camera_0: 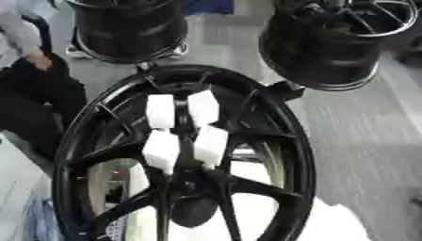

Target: Pull the pin out of the wheel hub.

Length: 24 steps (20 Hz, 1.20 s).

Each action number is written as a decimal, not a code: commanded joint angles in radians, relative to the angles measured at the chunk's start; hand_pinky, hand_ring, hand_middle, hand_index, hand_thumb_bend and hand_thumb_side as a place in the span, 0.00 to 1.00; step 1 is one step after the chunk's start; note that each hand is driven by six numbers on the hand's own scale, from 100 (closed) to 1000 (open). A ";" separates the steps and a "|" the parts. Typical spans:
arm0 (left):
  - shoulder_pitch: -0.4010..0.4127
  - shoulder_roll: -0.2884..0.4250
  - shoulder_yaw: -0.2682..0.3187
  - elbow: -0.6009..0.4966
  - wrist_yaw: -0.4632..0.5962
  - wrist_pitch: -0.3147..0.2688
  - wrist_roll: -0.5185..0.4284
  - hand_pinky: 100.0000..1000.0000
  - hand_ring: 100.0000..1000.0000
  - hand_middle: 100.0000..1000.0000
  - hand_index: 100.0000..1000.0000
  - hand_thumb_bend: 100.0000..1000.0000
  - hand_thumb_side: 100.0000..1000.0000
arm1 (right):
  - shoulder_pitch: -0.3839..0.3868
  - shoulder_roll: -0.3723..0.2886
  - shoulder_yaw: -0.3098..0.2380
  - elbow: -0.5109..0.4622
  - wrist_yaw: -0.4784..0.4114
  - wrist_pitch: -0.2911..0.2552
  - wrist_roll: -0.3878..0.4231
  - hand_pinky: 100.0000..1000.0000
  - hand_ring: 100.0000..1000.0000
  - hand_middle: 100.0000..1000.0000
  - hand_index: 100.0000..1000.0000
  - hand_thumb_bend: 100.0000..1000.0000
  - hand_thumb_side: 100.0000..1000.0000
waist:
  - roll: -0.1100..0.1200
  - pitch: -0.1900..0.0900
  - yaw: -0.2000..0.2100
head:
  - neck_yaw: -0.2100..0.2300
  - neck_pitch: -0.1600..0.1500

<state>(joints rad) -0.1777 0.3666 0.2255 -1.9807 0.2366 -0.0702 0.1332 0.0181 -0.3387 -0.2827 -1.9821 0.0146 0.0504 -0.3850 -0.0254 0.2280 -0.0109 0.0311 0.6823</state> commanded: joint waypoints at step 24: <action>-0.107 0.156 -0.042 -0.019 -0.024 -0.008 -0.031 0.82 0.74 0.58 0.83 0.00 0.52 | -0.003 -0.025 -0.005 -0.018 0.009 -0.008 0.002 0.72 0.55 0.48 0.66 0.00 0.55 | 0.011 0.008 -0.004 | -0.002 -0.017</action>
<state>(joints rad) -0.2716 0.4721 0.1878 -1.9808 0.2196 -0.0762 0.1091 0.0183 -0.3389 -0.2827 -1.9821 0.0160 0.0477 -0.3836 -0.0166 0.2503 -0.0134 0.0309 0.6764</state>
